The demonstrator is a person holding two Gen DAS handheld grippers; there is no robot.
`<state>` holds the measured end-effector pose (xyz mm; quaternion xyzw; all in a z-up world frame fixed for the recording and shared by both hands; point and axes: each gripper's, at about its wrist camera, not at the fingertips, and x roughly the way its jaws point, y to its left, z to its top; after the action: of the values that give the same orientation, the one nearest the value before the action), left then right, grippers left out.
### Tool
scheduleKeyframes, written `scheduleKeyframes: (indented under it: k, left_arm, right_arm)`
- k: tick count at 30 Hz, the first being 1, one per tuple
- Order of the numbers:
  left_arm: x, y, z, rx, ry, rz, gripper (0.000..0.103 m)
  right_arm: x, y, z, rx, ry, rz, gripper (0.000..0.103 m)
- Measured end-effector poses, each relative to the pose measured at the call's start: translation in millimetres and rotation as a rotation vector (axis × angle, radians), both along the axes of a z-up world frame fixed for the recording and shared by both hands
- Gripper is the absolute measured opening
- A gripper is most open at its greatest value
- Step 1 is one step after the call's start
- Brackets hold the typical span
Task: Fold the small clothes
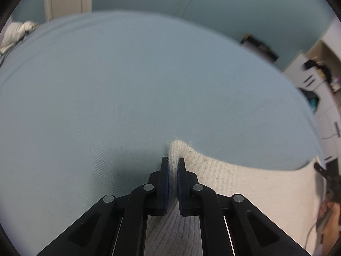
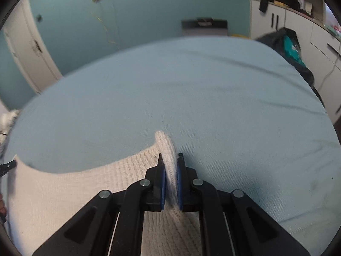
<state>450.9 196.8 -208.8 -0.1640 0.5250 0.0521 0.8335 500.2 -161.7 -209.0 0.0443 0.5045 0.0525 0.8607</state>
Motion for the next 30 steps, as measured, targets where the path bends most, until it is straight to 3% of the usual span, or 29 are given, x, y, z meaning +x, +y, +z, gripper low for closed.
scheduleKeyframes:
  k: [2,4,5,6,7,8,9,10,11,13,14,17,19,23,27,28,30]
  left_arm:
    - [-1,-6,-8,0.016,0.01,0.002,0.009]
    - [-2,-13,-5,0.03,0.026,-0.021,0.013]
    - [-2,-6,-1,0.009,0.063,-0.032,0.022]
    - [-4,-5,4,-0.023,0.101,-0.035,0.038]
    - [-8,-2,12,-0.037,0.103,-0.028,0.047]
    - [-17,-2,30,-0.034,0.069,-0.023,0.069]
    - [-30,-5,52,0.007,0.019,-0.026,0.092]
    - [-41,-7,66,0.052,-0.019,-0.029,0.1]
    - [-58,-13,85,0.103,-0.072,-0.034,0.103]
    - [-92,-34,110,0.184,-0.117,-0.071,0.103]
    - [-105,-43,115,0.215,-0.108,-0.088,0.103]
    - [-166,-84,127,0.293,-0.158,-0.109,0.103]
    - [-212,-103,124,0.333,-0.159,-0.133,0.103]
    - [-231,-147,89,0.402,-0.043,-0.232,0.103]
    - [-224,-186,37,0.585,0.024,-0.279,0.103]
    - [-226,-188,31,0.582,0.028,-0.262,0.103]
    - [-227,-174,24,0.487,0.035,-0.2,0.103]
  right_arm:
    - [2,1,-19,-0.044,0.059,-0.003,0.005]
    - [1,-5,-19,-0.063,0.067,-0.002,0.006]
    - [5,2,-16,-0.067,0.07,0.0,0.014]
    - [3,5,-13,-0.086,0.094,-0.001,0.022]
    - [1,2,-5,-0.116,0.121,-0.022,0.044]
    - [-3,-4,10,-0.12,0.111,-0.046,0.051]
    - [-17,-7,21,-0.095,0.081,-0.054,0.051]
    - [-33,-16,42,-0.045,0.042,-0.062,0.052]
    - [-46,-23,59,-0.007,0.019,-0.066,0.06]
    - [-81,-39,96,0.06,-0.008,-0.073,0.079]
    - [-103,-44,111,0.095,-0.01,-0.071,0.084]
    - [-167,-46,141,0.203,-0.006,-0.027,0.084]
    - [-208,-47,144,0.195,0.001,-0.005,0.084]
    - [-267,-23,116,0.09,0.018,0.05,0.084]
    - [-244,-44,73,0.048,0.083,0.05,0.084]
    - [-245,-42,59,0.038,0.112,0.041,0.084]
    - [-247,-49,37,0.015,0.12,0.023,0.085]
